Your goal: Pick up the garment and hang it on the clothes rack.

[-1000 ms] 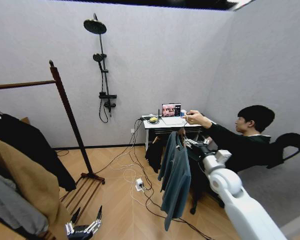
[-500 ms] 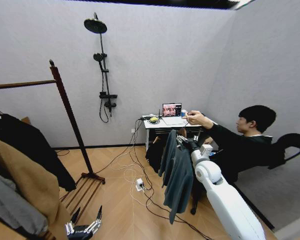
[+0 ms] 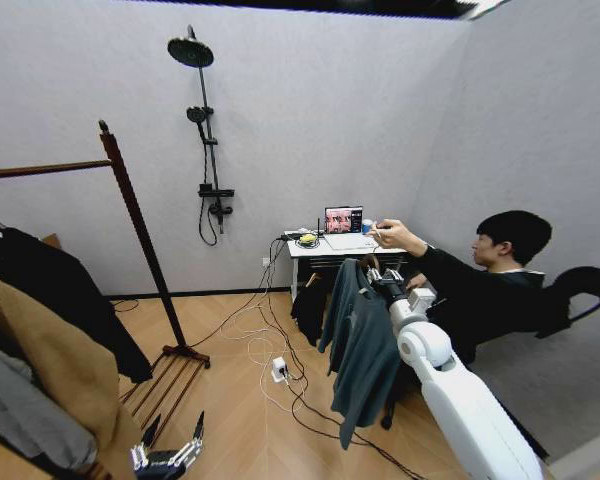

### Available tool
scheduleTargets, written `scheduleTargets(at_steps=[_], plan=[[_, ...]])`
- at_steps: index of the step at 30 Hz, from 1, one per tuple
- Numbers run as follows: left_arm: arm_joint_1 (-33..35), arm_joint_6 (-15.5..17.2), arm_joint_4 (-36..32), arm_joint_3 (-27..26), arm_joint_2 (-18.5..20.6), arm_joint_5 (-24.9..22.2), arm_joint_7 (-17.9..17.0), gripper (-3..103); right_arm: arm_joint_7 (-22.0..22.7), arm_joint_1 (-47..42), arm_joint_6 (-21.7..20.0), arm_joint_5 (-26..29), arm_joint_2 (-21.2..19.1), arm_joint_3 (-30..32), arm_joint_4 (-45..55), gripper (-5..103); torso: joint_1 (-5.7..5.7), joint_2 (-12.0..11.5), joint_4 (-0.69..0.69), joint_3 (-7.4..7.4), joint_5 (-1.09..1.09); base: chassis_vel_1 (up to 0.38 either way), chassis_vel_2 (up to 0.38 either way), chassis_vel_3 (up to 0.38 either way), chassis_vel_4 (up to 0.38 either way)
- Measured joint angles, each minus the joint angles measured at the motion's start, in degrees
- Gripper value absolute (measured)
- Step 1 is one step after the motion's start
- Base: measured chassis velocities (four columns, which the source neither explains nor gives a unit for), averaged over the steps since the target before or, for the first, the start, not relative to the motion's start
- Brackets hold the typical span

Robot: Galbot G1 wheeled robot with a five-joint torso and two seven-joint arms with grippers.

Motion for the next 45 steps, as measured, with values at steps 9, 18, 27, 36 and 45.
scheduleTargets(at_steps=[9, 18, 27, 36, 45], plan=[[0.0, 0.0, 0.0, 0.0, 0.0, 0.0, 0.0, 100, -0.2, -1.9, 0.8, -0.2, -0.8, 1.5, 1.4, 9, 0.0, 0.0, 0.0, 0.0, 0.0, 0.0, 0.0, 0.0, 0.0], [0.0, 0.0, 0.0, 0.0, 0.0, 0.0, 0.0, 100, -2.0, -8.8, 0.8, 0.6, -2.5, 4.9, 6.9, 9, 0.0, 0.0, -0.01, 0.0, 0.01, 0.0, 0.0, 0.0, 0.0], [0.0, 0.0, 0.0, 0.0, 0.0, 0.0, 0.0, 100, -3.8, -15.4, -1.2, 1.3, -3.1, 7.9, 14.6, 9, 0.0, 0.0, 0.01, 0.0, 0.0, 0.0, 0.0, 0.0, 0.0], [0.0, 0.0, 0.0, 0.0, 0.0, 0.0, 0.0, 100, -3.3, -18.0, -2.7, 4.2, -3.0, 10.4, 20.6, 9, 0.0, 0.0, 0.0, 0.0, -0.01, 0.0, 0.0, 0.0, 0.0], [0.0, 0.0, 0.0, 0.0, 0.0, 0.0, 0.0, 100, -3.5, -19.2, -1.5, 4.7, -2.9, 12.8, 19.3, 9, 0.0, 0.0, -0.01, 0.0, 0.01, 0.0, 0.0, 0.0, 0.0]])
